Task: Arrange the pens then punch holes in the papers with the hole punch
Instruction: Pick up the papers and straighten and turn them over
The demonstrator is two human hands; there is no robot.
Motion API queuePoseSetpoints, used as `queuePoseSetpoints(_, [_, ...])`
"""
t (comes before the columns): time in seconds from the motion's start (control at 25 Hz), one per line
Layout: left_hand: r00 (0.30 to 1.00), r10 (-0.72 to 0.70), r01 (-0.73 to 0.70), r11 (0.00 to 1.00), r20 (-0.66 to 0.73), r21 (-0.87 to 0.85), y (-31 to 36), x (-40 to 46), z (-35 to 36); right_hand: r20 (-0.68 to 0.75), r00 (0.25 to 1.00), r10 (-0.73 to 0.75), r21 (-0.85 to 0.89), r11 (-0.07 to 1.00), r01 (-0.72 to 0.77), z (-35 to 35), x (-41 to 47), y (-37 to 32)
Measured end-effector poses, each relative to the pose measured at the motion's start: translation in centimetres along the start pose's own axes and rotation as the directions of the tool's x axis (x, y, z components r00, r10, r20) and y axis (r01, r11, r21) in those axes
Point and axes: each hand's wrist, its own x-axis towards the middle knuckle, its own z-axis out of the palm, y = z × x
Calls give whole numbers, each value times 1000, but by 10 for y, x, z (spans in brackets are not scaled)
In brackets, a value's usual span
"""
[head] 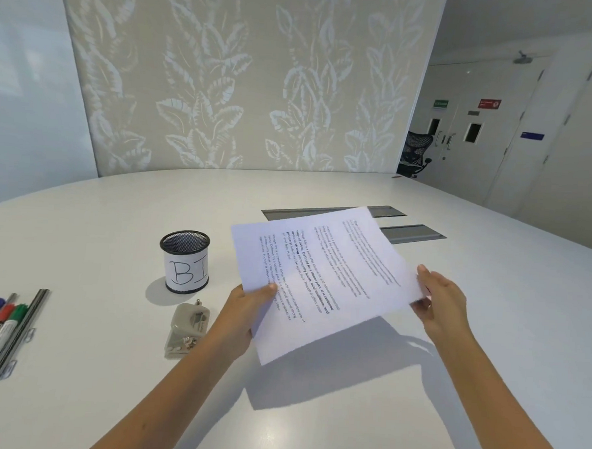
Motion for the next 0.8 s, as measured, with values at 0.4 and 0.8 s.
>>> queuePoseSetpoints(0.4, [985,-42,30,997,-164,-74,-21,-14,19,221,956,194,-155,975,-162,47,-54,63])
queuePoseSetpoints(0.8, [994,29,-18,994,-104,109,25,-29,-46,129,985,113,-335,940,-64,42,-46,77])
